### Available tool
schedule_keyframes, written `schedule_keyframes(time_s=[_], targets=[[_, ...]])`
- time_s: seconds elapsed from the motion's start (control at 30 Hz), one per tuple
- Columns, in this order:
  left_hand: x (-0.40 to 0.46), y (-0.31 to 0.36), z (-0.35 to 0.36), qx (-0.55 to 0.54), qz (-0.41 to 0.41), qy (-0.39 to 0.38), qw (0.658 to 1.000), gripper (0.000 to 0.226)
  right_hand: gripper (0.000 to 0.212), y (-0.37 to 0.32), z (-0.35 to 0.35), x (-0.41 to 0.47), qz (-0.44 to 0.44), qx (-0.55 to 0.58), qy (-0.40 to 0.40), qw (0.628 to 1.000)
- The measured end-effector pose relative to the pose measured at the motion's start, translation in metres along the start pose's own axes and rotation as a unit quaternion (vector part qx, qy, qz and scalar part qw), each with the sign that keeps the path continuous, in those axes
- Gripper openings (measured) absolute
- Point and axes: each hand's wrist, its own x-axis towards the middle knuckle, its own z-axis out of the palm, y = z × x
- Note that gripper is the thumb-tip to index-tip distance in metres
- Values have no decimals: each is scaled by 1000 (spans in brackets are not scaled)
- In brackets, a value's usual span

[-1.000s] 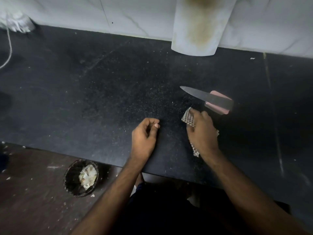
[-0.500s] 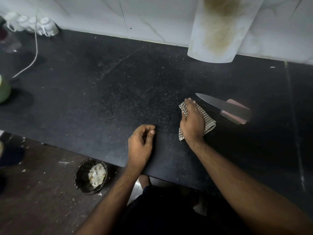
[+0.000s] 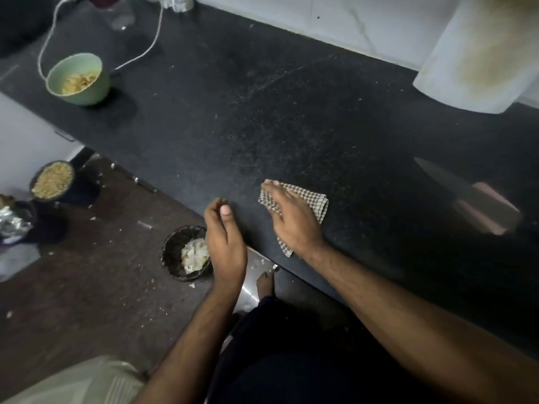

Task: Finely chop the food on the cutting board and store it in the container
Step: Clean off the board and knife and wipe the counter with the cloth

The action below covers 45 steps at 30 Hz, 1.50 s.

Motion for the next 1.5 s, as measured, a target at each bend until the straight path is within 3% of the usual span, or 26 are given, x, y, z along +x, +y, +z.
schedule_keyframes(time_s=[0.13, 0.23, 0.3, 0.47, 0.6, 0.77, 0.93, 1.03, 1.2, 1.3, 1.4, 1.5], targets=[[-15, -6, -18, -27, -11, 50, 998, 38, 55, -56, 41, -15, -12, 141, -113, 983], [-26, -10, -32, -69, -4, 91, 993, 45, 36, -89, 52, -21, 94, 325, -132, 932], [-31, -13, -41, -109, -2, 95, 990, 58, 24, -95, 43, -19, 156, 359, -117, 913], [-43, -5, -41, -164, -19, 101, 981, 80, 21, -80, -14, -14, 212, 381, -110, 893], [-42, 0, -24, -180, -12, 50, 982, 89, 42, -50, -80, -21, 150, 252, -45, 955], [-51, 7, 10, -172, 30, -46, 984, 92, 42, 3, -151, -65, 77, 74, 0, 994], [-70, 11, 37, -153, 52, -122, 979, 82, 51, 46, -133, -123, 104, 16, -61, 993], [-77, 9, 42, -146, 53, -138, 978, 77, 60, 46, -103, -148, 74, 4, -16, 997], [-82, 0, 35, -142, 46, -129, 980, 77, 71, 10, -52, -159, 63, 41, 58, 995], [-81, -4, 26, -146, 39, -116, 982, 76, 60, -12, -26, -138, 91, 114, 70, 987], [-76, -9, 7, -171, 14, -90, 981, 74, 45, -45, -6, -104, 126, 233, 42, 964], [-68, -11, -10, -185, -12, -36, 982, 71, 35, -73, 4, -78, 206, 346, -15, 915]])
